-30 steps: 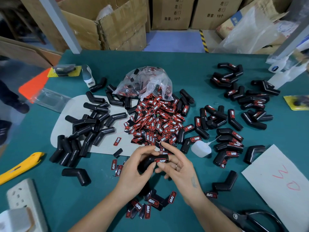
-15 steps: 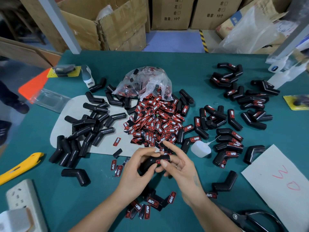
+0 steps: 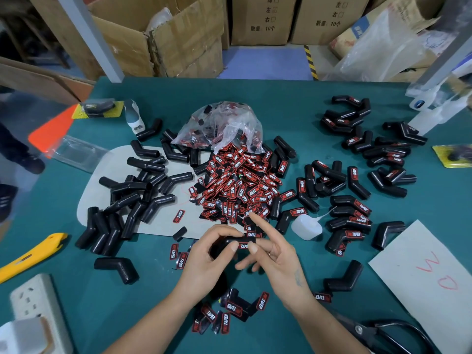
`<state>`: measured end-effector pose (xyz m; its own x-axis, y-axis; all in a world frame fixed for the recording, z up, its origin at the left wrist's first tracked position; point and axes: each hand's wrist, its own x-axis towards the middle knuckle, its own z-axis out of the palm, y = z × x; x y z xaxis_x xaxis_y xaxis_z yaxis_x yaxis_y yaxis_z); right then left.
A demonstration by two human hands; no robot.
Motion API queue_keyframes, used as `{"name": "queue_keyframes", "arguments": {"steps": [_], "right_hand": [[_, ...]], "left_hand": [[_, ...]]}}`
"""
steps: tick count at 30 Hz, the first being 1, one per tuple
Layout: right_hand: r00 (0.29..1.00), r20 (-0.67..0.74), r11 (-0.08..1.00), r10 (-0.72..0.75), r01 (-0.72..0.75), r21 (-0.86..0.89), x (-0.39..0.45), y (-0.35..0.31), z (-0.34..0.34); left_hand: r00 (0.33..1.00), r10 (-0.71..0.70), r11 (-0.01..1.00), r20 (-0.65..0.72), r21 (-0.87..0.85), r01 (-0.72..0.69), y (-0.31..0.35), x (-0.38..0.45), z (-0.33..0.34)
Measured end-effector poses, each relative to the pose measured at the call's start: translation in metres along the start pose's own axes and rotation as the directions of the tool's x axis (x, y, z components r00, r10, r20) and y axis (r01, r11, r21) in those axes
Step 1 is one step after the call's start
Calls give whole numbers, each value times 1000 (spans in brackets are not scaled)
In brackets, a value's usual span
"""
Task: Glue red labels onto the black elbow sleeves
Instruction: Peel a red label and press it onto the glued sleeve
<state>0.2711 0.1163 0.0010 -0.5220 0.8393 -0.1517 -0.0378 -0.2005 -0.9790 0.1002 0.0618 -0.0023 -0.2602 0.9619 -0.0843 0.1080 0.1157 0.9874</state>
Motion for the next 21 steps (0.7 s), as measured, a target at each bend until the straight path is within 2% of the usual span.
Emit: {"name": "queue_keyframes", "arguments": {"steps": [6, 8, 12, 21], "right_hand": [[1000, 20, 1000, 6, -6, -15, 1, 1, -2], [1000, 21, 1000, 21, -21, -13, 1, 1, -3], [997, 24, 997, 72, -73, 36, 0, 3, -5], [985, 119, 983, 122, -136, 121, -2, 5, -4]], "left_hand": [[999, 13, 1000, 30, -15, -13, -2, 0, -3], [997, 68, 998, 38, -21, -67, 0, 0, -4], [975, 221, 965, 26, 138, -223, -3, 1, -5], [951, 310, 937, 1, 166, -306, -10, 2, -2]]}}
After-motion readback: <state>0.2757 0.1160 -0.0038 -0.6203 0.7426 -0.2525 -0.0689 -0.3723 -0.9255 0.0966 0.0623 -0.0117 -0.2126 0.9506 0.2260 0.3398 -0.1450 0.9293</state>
